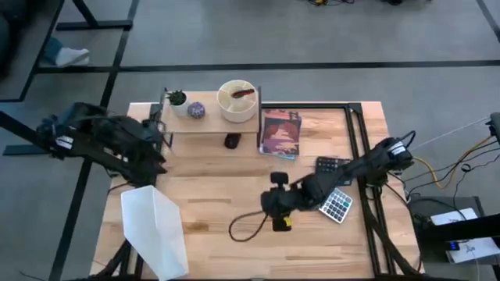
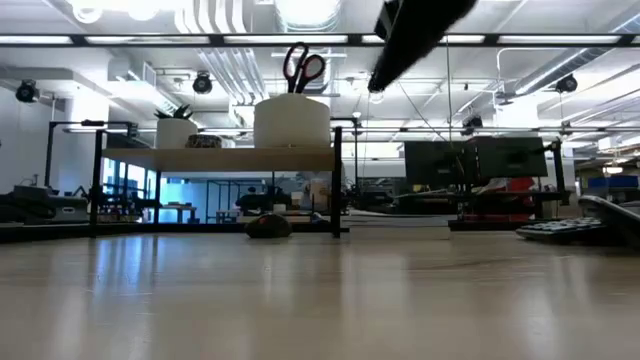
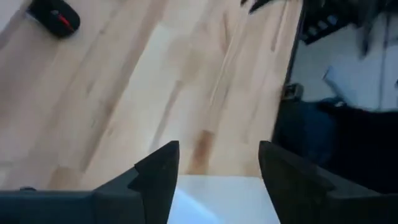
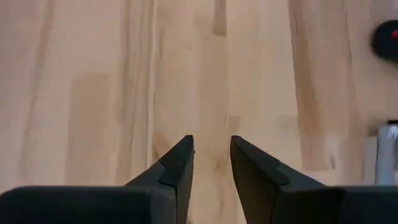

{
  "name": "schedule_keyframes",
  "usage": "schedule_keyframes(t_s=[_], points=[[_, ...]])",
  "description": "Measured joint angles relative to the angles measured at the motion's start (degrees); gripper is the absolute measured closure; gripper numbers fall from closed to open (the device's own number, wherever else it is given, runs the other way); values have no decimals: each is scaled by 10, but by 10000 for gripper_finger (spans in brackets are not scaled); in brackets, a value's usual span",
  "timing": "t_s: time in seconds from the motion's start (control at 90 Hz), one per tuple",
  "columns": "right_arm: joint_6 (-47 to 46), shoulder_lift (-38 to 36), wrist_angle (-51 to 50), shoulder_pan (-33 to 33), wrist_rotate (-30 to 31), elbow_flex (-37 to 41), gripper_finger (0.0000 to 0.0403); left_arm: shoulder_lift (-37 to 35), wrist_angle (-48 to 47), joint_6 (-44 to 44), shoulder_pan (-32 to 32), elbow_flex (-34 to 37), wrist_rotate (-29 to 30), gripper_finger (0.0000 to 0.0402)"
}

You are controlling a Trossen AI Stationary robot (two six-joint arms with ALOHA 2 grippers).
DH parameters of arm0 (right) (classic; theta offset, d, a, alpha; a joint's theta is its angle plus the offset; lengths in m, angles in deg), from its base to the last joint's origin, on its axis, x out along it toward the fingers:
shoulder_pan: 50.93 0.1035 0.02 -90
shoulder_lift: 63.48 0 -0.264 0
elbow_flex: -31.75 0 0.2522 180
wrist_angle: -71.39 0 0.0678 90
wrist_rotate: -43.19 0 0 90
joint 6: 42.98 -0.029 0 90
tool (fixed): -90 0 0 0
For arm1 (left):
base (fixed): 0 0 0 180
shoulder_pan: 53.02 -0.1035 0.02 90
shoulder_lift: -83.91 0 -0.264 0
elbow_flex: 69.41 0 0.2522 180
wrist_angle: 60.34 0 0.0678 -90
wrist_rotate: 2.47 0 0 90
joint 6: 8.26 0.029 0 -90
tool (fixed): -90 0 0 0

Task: Stock shelves
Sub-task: Move the white file holder to the top right of the table

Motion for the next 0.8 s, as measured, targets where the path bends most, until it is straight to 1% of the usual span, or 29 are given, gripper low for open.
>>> schedule_keyframes(t_s=[0.089,0.144,0.333,0.511,0.656,0.8], points=[[-46,13,0,14,12,20,308,1,3,-59,20,-9,-23,205],[-71,19,8,20,12,34,305,4,0,-80,44,-10,-24,211],[-144,24,33,24,12,76,292,21,1,-106,124,-2,-23,233],[-184,24,36,24,19,85,278,29,3,-150,194,0,-22,255],[-207,24,56,24,38,85,269,13,1,-153,236,3,5,275],[-215,24,85,24,45,85,263,-1,1,-150,247,6,25,297]])
